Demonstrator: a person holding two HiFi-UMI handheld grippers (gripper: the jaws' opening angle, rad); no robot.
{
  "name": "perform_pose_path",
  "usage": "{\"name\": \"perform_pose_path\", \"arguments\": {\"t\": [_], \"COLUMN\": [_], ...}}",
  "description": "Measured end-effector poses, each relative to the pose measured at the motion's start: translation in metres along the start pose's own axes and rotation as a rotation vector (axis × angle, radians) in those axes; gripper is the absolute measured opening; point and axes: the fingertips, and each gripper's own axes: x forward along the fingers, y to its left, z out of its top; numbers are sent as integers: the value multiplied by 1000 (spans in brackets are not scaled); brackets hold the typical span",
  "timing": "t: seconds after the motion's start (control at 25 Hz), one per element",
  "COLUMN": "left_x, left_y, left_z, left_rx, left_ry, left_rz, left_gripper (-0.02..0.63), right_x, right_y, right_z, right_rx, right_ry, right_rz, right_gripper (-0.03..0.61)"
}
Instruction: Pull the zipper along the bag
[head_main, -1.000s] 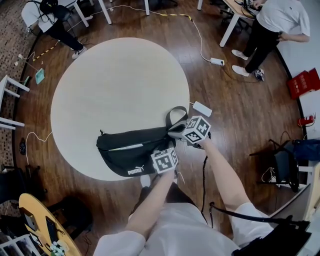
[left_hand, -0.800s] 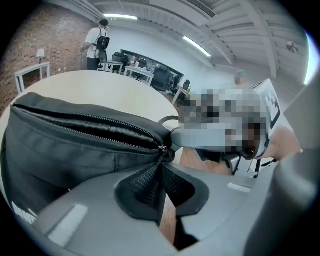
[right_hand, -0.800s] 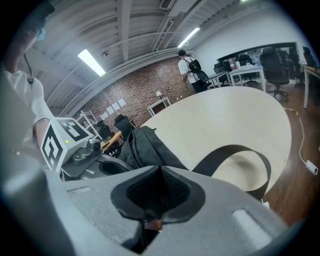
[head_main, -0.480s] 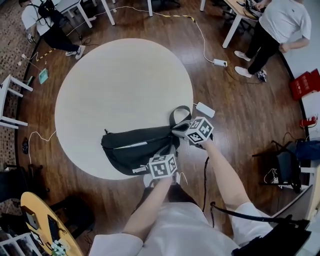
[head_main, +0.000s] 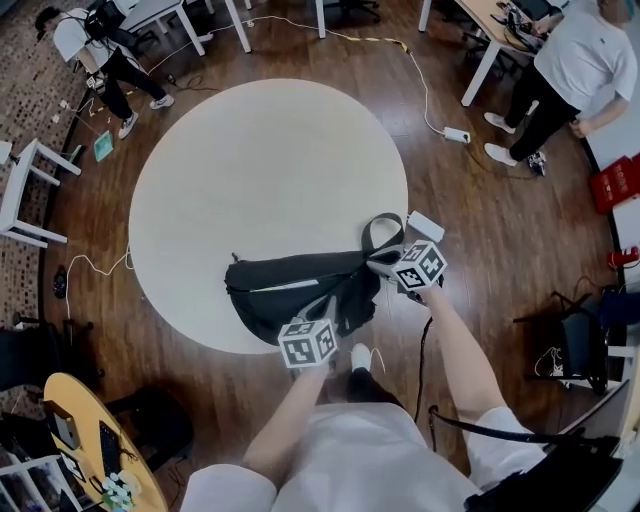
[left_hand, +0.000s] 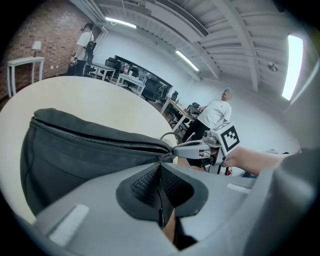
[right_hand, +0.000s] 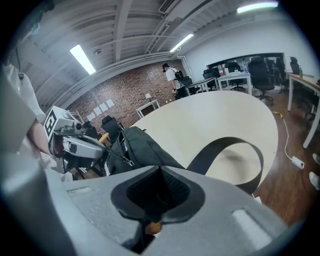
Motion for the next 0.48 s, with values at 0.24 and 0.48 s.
{"name": "perform_pose_path", "arguments": {"t": [0.24, 0.48], "left_x": [-37, -78], "left_y": [37, 101], "left_z": [7, 26], "left_rx": [47, 12], "left_ry": [-37, -85], "left_rz": [32, 108], "left_gripper": [21, 21], "right_x": [2, -2], "right_y": [2, 1], "right_z": [-3, -5], "right_rx": [10, 21], "right_ry": [7, 24], "right_rz": [-47, -91], "right_gripper": [2, 3]}}
